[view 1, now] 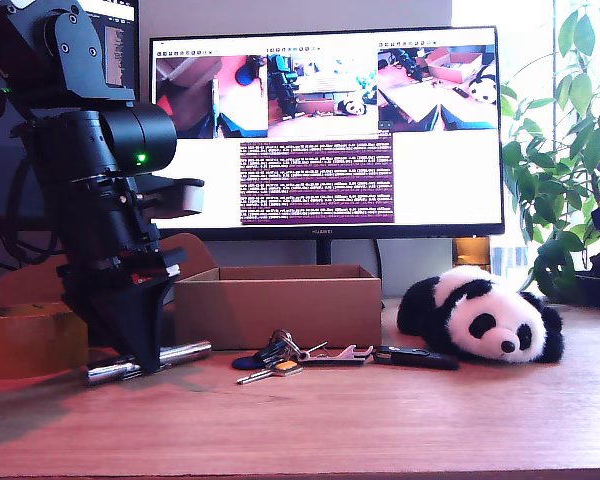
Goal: Pick up the laser pointer and place it inside the cardboard box
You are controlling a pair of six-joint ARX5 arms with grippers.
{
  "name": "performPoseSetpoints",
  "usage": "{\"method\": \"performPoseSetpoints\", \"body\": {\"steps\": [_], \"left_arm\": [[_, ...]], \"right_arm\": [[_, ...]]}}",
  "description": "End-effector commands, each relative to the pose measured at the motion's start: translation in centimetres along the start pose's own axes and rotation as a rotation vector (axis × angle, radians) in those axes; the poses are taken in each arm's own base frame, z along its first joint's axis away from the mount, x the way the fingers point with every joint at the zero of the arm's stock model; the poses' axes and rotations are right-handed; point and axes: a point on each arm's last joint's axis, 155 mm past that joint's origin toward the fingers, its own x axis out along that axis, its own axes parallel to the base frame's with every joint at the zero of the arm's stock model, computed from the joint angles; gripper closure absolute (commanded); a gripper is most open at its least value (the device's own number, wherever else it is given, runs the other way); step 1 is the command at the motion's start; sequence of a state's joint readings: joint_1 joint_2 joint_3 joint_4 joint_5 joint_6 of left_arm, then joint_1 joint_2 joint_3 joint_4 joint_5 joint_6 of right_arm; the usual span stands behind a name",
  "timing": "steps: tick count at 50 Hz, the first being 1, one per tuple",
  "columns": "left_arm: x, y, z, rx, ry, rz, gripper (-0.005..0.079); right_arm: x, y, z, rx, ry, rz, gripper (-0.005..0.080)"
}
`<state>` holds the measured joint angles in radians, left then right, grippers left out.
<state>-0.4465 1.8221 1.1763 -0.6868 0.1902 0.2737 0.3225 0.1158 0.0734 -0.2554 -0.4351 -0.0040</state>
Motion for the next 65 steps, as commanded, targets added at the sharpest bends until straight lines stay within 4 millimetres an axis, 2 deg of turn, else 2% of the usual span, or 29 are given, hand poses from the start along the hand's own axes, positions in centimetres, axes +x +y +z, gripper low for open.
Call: {"method": "performPoseSetpoints", "body": {"steps": [1,15,24,41,46,53,63,65], "left_arm": [[0.4,-0.8,0.7,0.023,-0.001,-0.039,0.06],[-1.7,-3.9,3.7,0.075,-0.071,-0.166,0.06],[-3.6,-5.1,6.8,0.122,-0.152,-0.191,0.06],[-7.1,-2.4,15.7,0.198,-0.478,-0.027,0.06],[-8.0,-1.9,17.6,0.216,-0.557,0.014,0.06],[-8.7,-1.4,19.0,0.226,-0.616,0.05,0.06],[-9.1,-1.0,19.4,0.228,-0.634,0.072,0.0592],[-9.0,-1.0,19.4,0.228,-0.634,0.072,0.057]], "right_arm": [[0.1,0.1,-0.1,-0.005,0.0,0.004,0.0762],[0.1,0.1,-0.1,-0.005,0.0,0.004,0.0762],[0.1,0.1,-0.1,-0.005,0.0,0.004,0.0762],[0.1,0.1,-0.1,-0.005,0.0,0.004,0.0762],[0.1,0.1,-0.1,-0.005,0.0,0.004,0.0762],[0.1,0.1,-0.1,-0.005,0.0,0.004,0.0762],[0.1,0.1,-0.1,-0.005,0.0,0.004,0.0762],[0.1,0.1,-0.1,-0.005,0.0,0.004,0.0762]]}}
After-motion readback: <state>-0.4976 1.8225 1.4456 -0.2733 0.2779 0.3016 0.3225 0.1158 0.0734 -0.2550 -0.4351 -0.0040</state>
